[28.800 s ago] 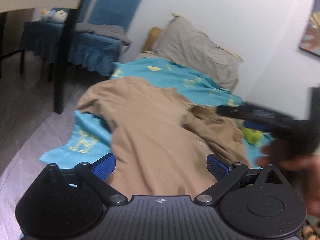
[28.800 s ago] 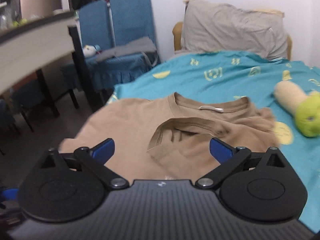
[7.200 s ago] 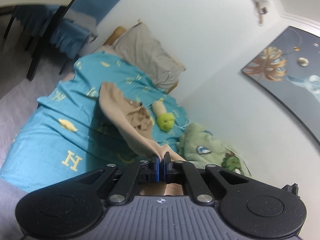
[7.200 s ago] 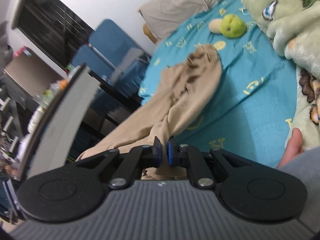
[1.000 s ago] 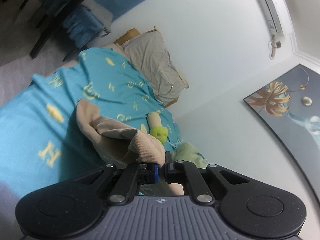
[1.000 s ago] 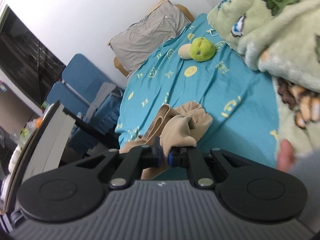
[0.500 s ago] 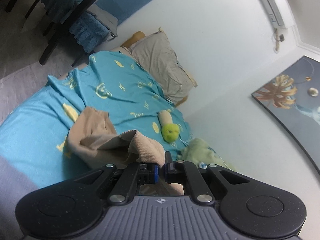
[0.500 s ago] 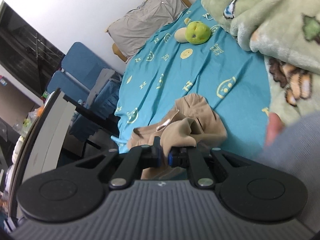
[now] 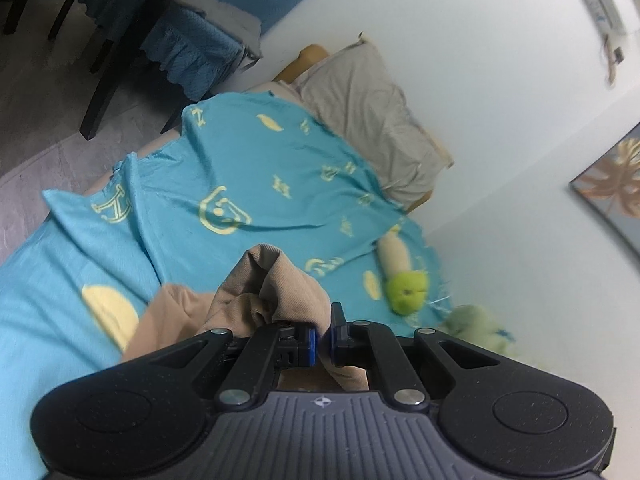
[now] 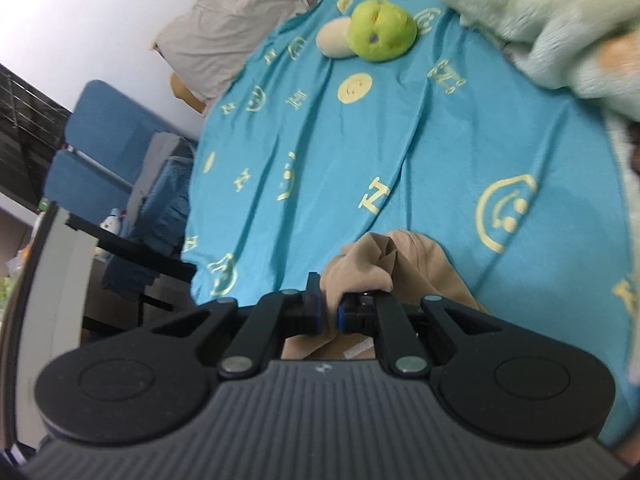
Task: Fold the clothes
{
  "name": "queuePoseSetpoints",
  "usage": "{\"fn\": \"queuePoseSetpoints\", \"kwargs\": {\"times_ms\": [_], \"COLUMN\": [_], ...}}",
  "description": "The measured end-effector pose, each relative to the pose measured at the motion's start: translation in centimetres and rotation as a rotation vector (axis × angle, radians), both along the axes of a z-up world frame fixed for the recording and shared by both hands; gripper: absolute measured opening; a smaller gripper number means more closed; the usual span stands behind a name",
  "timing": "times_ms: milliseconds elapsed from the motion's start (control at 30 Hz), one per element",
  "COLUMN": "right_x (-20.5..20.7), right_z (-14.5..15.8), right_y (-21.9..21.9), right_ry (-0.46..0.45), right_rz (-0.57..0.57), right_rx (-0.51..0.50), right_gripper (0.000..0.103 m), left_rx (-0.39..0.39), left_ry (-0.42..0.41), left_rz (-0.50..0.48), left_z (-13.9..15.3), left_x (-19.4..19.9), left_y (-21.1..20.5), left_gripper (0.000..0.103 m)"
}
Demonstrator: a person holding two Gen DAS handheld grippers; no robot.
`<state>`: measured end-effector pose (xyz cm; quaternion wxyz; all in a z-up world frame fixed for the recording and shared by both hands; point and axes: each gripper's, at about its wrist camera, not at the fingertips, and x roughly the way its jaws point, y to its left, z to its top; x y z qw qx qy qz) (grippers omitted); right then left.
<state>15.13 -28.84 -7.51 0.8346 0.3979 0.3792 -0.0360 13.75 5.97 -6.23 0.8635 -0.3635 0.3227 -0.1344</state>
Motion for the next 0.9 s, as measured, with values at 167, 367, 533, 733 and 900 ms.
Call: {"fn": "queuePoseSetpoints", "kwargs": {"times_ms": [167,367,533,733,900], "right_x": [2.2,4.6,5.7,5.6,4.0], "right_z": [-3.7,-4.0,-5.7,-5.4,-2.5], "right_y": [-1.0,-0.3,-0.4,-0.5,1.2], "right_ry": [0.051,0.047,0.100,0.069,-0.083], "right_rz": [-0.011,0.045,0.034,0.064,0.144], "right_rx": [0.125,0.039,0.058,0.087,0.028], "right_gripper": [0.011,0.012,0.012,0.053,0.103], "left_rx": [0.007,0.119,0.217,0.281,0.389], "left_ry": [0.029,-0.018,-0.035,-0.095,-0.245], "left_rz": [-0.005,-0.029,-0.058,-0.091,-0.111], "left_z": [-3.6,-4.5,-5.5,-4.2,-1.9], "left_x": [3.1,4.4,5.0,3.7,1.2], "left_y": [0.5,-0.3,-1.2,-2.2,-3.6], "left_gripper": [0.007,0.007,0.008,0.036,0.081]}}
